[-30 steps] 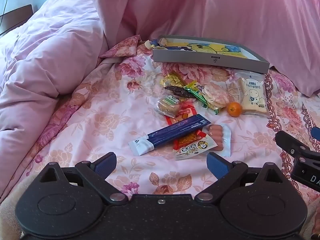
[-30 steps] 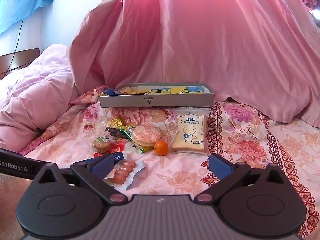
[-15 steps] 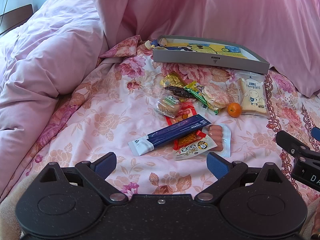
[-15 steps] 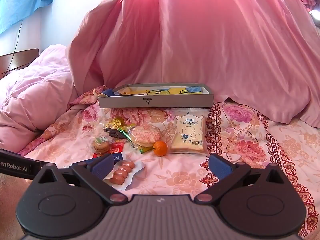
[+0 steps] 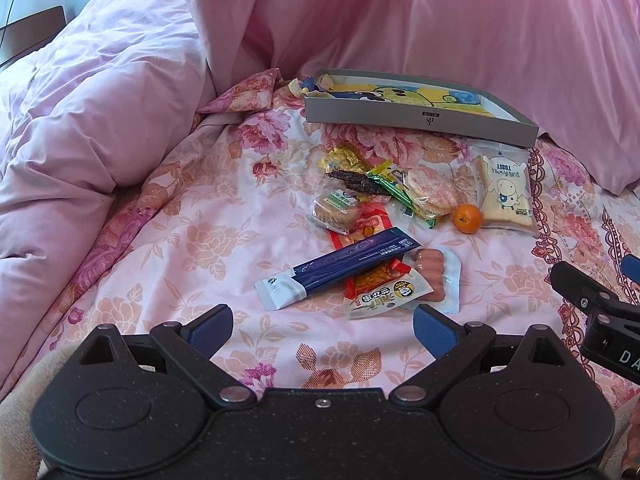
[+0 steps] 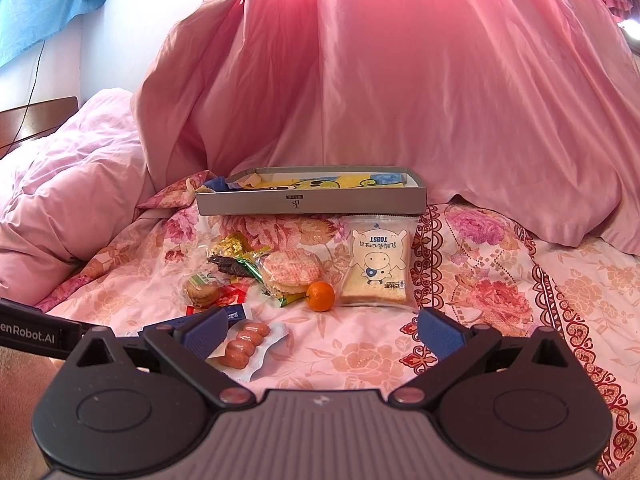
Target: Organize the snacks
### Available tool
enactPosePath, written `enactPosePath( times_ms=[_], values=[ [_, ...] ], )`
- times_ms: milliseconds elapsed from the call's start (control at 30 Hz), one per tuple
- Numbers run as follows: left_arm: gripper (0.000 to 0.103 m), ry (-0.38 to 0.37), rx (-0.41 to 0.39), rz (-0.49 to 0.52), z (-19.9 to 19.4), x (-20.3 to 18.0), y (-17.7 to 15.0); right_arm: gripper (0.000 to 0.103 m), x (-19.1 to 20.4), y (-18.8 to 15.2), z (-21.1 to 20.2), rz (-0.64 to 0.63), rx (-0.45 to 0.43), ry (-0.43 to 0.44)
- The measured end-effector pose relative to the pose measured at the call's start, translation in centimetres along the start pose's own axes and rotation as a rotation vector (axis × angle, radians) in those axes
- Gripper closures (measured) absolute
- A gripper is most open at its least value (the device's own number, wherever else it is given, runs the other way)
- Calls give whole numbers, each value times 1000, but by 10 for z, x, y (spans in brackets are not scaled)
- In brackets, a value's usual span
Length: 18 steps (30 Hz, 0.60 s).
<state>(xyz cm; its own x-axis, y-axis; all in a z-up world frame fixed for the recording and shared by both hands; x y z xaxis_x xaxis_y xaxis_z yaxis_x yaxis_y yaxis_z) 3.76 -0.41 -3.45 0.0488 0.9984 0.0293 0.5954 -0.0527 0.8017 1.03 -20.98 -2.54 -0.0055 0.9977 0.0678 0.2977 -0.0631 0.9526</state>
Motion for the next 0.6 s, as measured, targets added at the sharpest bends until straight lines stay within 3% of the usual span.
enactPosePath(
  times_ms=[600],
  values=[
    [6, -12, 14, -31, 1, 0, -3, 0, 1, 0, -1, 0, 0, -1]
  ],
)
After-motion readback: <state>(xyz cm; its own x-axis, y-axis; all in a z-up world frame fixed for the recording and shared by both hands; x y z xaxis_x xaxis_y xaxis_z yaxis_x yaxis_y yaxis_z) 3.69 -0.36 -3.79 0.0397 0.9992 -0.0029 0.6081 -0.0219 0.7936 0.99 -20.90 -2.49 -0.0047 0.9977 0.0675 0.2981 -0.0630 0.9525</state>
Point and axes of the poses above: each gripper's, at about its wrist camera, not at the fingertips, and z roughly the way its jaws point, x to its left, y to its top, the point moved 5 cm from there along z, roughly the way its jaws point, and after that the axes turned 6 degrees about -x, right-handed, at the moved point
